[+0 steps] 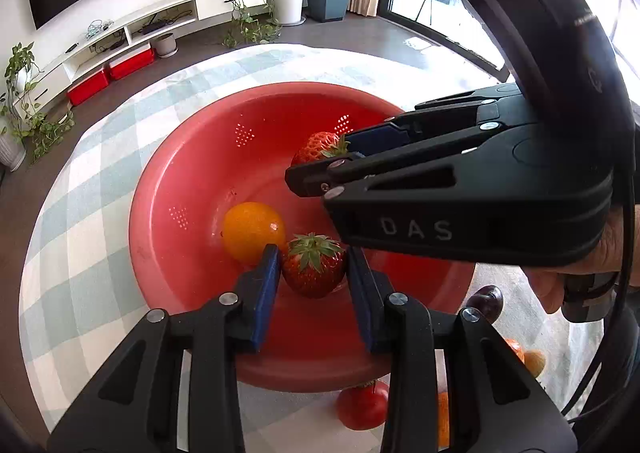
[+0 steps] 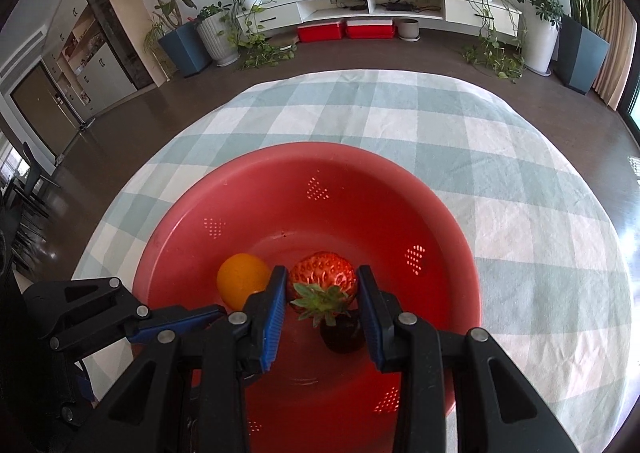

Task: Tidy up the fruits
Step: 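Carry both strawberries over the red bowl and open both tools to drop them, then withdraw both tools from the bowl back toward the remaining fruit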

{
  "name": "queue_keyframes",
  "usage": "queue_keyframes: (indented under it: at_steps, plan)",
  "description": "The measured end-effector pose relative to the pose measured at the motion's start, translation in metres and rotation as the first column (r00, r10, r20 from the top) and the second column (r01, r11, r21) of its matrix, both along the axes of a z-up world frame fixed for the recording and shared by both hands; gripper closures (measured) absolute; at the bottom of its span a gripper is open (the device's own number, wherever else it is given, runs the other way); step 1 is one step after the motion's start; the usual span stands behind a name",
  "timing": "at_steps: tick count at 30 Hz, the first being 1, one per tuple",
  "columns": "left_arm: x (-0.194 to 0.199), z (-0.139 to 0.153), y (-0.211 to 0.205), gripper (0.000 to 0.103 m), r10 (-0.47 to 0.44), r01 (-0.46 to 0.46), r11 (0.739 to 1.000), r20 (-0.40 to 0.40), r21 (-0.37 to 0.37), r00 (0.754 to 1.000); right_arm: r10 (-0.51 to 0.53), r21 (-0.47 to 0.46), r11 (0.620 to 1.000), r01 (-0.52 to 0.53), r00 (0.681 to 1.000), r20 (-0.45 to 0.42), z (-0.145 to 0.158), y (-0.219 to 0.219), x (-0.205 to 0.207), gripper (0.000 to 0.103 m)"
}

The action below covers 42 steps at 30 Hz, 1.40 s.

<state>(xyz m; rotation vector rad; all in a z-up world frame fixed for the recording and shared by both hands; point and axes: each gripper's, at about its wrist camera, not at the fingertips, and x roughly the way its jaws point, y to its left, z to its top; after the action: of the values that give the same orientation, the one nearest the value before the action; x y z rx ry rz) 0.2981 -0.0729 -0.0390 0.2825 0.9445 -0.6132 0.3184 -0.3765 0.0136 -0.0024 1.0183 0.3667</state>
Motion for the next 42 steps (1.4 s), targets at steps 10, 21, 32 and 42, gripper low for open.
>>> queue_keyframes:
  at_steps: [10, 21, 32, 42]
  plan:
    - [-0.001, -0.001, -0.003, 0.050, 0.015, -0.015, 1.000, 0.034, 0.016, 0.999, 0.028, -0.093, 0.995, -0.025, 0.999, 0.029, -0.005, 0.012, -0.004, 0.064]
    - [-0.015, 0.012, 0.006, 0.017, 0.029, -0.030, 0.999, 0.083, 0.011, 0.996, -0.005, -0.058, 0.998, 0.007, 0.999, 0.041, 0.013, 0.006, -0.015, 0.040]
    - [-0.079, 0.053, 0.058, 0.000, 0.111, -0.089, 0.987, 0.159, -0.135, 0.981, -0.105, 0.179, 0.981, 0.074, 0.979, 0.172, 0.078, -0.056, -0.098, 0.015]
    - [-0.162, 0.018, 0.073, 0.000, 0.009, -0.001, 0.998, 0.121, -0.067, 0.993, -0.269, 0.347, 0.917, 0.196, 0.946, 0.178, 0.050, -0.106, -0.229, 0.015]
